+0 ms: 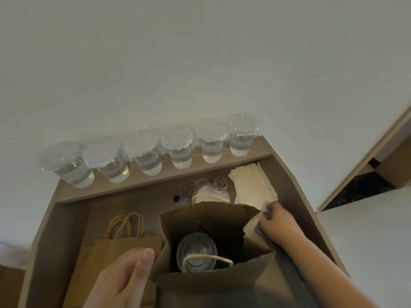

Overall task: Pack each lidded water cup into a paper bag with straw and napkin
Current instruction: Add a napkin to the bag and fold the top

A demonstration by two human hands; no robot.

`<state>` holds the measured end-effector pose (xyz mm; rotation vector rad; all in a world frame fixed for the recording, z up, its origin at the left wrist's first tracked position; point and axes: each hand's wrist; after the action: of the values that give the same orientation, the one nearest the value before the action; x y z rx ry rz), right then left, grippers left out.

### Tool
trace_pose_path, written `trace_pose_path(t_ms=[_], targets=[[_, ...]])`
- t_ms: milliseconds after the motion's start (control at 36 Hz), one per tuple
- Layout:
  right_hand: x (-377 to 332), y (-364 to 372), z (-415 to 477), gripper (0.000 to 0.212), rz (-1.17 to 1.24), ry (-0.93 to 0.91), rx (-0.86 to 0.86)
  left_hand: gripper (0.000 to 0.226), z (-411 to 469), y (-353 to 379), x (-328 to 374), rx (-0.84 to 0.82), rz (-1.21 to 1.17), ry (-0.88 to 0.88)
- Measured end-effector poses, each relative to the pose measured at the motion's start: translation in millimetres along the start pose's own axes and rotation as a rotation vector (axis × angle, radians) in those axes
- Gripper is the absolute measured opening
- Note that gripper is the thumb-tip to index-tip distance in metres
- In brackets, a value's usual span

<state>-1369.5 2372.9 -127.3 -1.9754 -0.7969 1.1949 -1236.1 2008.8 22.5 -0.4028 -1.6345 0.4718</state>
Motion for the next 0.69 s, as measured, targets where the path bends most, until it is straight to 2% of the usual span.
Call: trace_pose_path(t_ms=[83, 139, 306, 417, 556, 694], targets=[[-10.0, -6.0, 21.0, 0.033, 0.093, 0.194, 0.050, 0.055, 1.1, 3.6, 10.7, -0.043, -0.002, -0.060], [-12.6, -10.2, 32.1, 0.044, 0.121, 0.275, -0.031, 0.043, 0.9, 4.8, 19.7, -0.043, -0.027, -0.073], [-9.6, -1.6, 52.8, 0.046, 0.074, 0.295, -0.028, 0.042, 1.1, 2.0, 13.8, -0.087, -0.023, -0.174], [-4.8, 10.9, 61.4, 0.028, 0.047, 0.252, -0.035, 0.055, 2.1, -2.0, 7.3, -0.083, 0.017, -0.206], [-12.8, 2.5, 48.5, 0.016, 0.090, 0.136, -0.023, 0.047, 4.8, -0.8, 5.2, -0.083, 0.035, -0.208], [-54.3, -72.5, -11.0, 0.009, 0.198, -0.136, 0.187, 0.051, 10.6, -1.3, -8.1, -0.134, 0.054, -0.178]])
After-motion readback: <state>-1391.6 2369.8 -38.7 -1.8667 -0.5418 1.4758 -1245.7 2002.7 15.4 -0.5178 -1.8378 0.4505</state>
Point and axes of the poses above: each hand's wrist, its own z-axis towards the middle knuckle, its own y-axis out of the palm, x = y × z, and after that the axes turned 7 degrees about -z, right-handed
